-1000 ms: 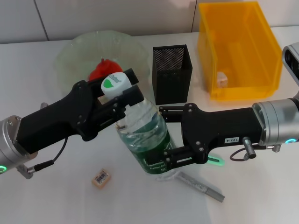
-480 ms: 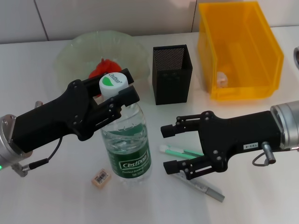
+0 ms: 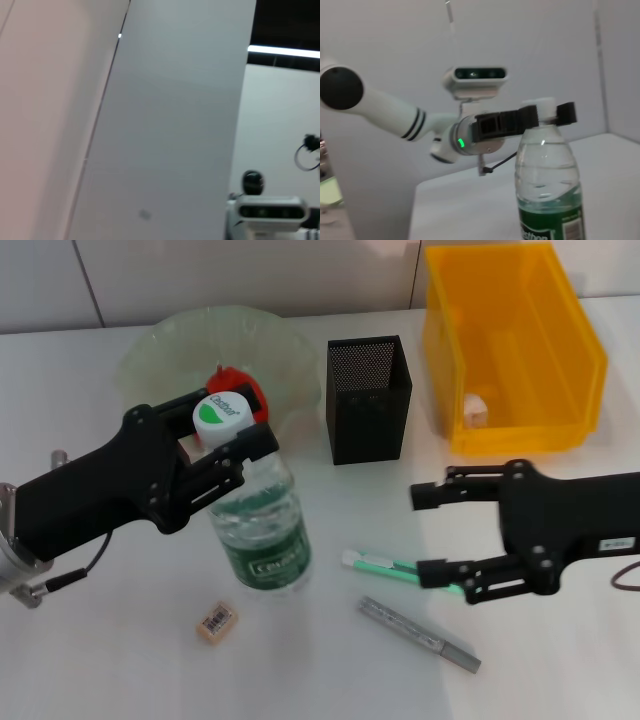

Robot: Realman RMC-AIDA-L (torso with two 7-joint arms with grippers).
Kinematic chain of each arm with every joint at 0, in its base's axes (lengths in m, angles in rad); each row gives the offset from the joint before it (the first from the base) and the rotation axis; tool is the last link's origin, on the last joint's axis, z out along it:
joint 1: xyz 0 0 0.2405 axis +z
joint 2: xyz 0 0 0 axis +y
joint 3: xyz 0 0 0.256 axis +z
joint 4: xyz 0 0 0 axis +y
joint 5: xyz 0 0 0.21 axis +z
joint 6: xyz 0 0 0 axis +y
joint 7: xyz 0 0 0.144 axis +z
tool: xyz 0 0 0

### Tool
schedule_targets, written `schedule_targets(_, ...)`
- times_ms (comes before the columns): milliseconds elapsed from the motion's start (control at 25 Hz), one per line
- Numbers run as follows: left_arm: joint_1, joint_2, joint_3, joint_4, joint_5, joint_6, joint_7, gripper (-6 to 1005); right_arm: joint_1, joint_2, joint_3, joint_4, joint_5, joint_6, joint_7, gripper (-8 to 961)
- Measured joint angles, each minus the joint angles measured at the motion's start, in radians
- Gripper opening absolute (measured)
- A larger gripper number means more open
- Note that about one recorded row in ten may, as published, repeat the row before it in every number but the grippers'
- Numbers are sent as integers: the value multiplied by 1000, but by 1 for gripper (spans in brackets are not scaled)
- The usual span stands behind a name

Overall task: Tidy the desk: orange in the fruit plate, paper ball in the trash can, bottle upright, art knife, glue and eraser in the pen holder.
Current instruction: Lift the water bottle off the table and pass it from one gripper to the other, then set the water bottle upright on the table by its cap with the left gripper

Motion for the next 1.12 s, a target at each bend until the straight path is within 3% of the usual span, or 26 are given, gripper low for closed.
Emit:
schedule_targets(160, 10, 0, -1, 10, -1, -19, 24, 432, -36, 1, 96, 40, -7, -9, -75, 791)
schedule_targets(240, 51, -3, -31, 18, -7, -150, 211, 432, -56, 4, 125, 76, -5, -9, -119, 791)
schedule_targets(360, 62, -6, -75, -7, -9, -187, 288, 432, -63, 5, 139, 108, -2, -5, -138, 791)
schedule_targets(640, 55, -8, -109, -31, -10, -233, 320, 433, -53, 4, 215, 208, 2, -7, -178, 791)
schedule_targets(1120, 21, -10, -115, -68, -60, -377, 366, 433, -34, 4, 223, 221, 3, -4, -179, 791)
